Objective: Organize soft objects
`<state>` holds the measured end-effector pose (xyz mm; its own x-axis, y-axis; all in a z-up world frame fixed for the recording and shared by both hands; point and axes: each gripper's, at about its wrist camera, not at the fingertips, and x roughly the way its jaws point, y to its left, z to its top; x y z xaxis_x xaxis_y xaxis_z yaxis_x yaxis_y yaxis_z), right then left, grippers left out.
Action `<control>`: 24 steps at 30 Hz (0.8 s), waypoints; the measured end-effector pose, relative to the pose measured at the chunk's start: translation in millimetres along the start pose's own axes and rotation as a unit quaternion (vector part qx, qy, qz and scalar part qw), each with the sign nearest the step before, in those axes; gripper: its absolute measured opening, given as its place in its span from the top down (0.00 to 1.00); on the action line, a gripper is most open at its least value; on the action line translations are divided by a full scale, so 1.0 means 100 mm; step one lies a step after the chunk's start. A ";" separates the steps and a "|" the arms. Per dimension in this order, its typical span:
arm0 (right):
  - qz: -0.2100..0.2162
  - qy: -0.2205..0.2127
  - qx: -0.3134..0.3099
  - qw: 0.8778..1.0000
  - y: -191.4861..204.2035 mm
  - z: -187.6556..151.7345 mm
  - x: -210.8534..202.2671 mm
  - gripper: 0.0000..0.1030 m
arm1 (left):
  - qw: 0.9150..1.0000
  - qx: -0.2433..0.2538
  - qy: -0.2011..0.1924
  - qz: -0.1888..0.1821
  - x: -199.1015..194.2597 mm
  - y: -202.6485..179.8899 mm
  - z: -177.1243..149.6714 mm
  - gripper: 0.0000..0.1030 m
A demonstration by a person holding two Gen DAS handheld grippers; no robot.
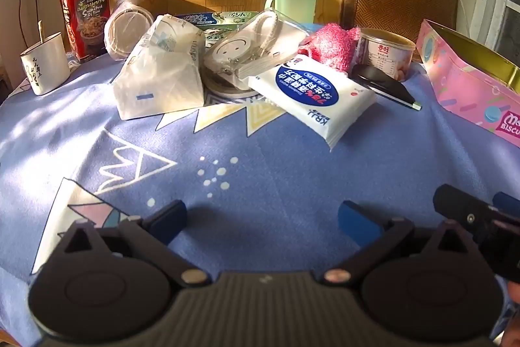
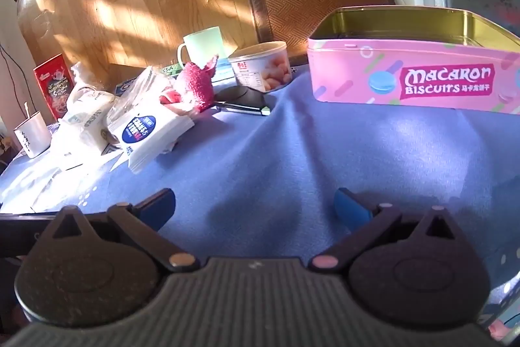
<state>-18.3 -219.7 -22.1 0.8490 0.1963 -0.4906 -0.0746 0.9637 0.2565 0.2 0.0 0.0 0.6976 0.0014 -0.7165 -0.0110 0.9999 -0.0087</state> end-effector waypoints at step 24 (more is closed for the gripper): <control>0.028 -0.061 -0.028 0.997 0.16 -0.09 -0.29 0.00 | 0.993 -0.009 -0.120 -0.010 -0.54 0.15 -0.12 0.00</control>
<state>-49.2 -208.2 -11.6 0.8994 0.2297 -0.3718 -0.1499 0.9613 0.2312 -46.2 14.9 30.4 0.8484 -0.0138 -0.5292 -0.0065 0.9993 -0.0365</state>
